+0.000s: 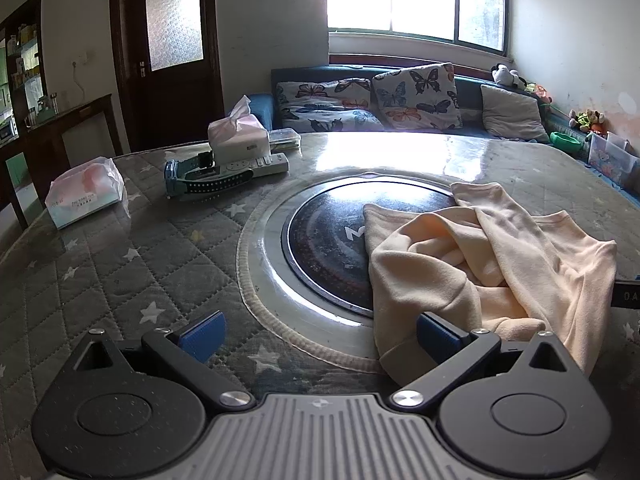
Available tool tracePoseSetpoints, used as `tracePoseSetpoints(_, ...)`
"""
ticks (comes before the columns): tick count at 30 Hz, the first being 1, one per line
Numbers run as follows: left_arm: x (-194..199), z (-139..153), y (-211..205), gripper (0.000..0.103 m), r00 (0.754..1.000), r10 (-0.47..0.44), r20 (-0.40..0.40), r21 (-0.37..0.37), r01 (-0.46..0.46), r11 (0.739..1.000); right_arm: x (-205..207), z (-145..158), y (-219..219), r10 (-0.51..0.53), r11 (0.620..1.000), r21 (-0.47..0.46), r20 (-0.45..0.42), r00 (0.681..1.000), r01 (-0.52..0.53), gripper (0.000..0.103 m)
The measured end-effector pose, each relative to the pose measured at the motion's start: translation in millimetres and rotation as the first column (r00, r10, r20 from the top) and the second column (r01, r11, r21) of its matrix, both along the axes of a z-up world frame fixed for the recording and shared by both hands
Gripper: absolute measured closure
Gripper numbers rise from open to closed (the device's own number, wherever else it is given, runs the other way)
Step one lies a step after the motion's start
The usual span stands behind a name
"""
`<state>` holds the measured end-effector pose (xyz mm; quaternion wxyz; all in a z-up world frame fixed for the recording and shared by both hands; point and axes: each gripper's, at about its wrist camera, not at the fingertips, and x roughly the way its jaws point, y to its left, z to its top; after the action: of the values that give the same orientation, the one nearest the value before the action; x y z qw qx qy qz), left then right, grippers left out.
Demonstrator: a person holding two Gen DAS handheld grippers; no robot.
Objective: Fold clothes
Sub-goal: 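Move both grippers toward the crumpled cream shirt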
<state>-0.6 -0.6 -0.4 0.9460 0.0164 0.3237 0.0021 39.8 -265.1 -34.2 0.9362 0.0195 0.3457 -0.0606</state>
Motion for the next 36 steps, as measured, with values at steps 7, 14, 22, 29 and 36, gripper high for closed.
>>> tracePoseSetpoints(7,-3,-2,-2,0.000,1.000,-0.012,-0.010,-0.003,0.012,1.000,-4,2,5,0.005,1.000,-0.013,0.010,1.000,-0.005,0.000)
tracePoseSetpoints(14,-5,-3,-5,0.000,0.999,-0.025,-0.020,-0.006,0.025,1.000,-19,12,4,0.035,0.999,0.012,0.024,0.999,-0.035,0.000)
tracePoseSetpoints(22,-11,-6,-8,0.000,0.998,-0.038,-0.039,-0.006,0.038,0.999,-40,16,15,0.087,0.996,0.024,0.022,0.996,-0.087,0.000)
tracePoseSetpoints(29,-16,-3,-9,0.000,0.998,-0.051,-0.036,-0.006,0.051,0.999,-49,17,27,0.119,0.992,0.029,0.021,0.993,-0.119,0.000)
tracePoseSetpoints(36,-17,-2,-7,0.000,0.998,-0.052,-0.043,-0.017,0.052,0.999,-50,14,30,0.112,0.993,0.039,-0.003,0.994,-0.112,0.000)
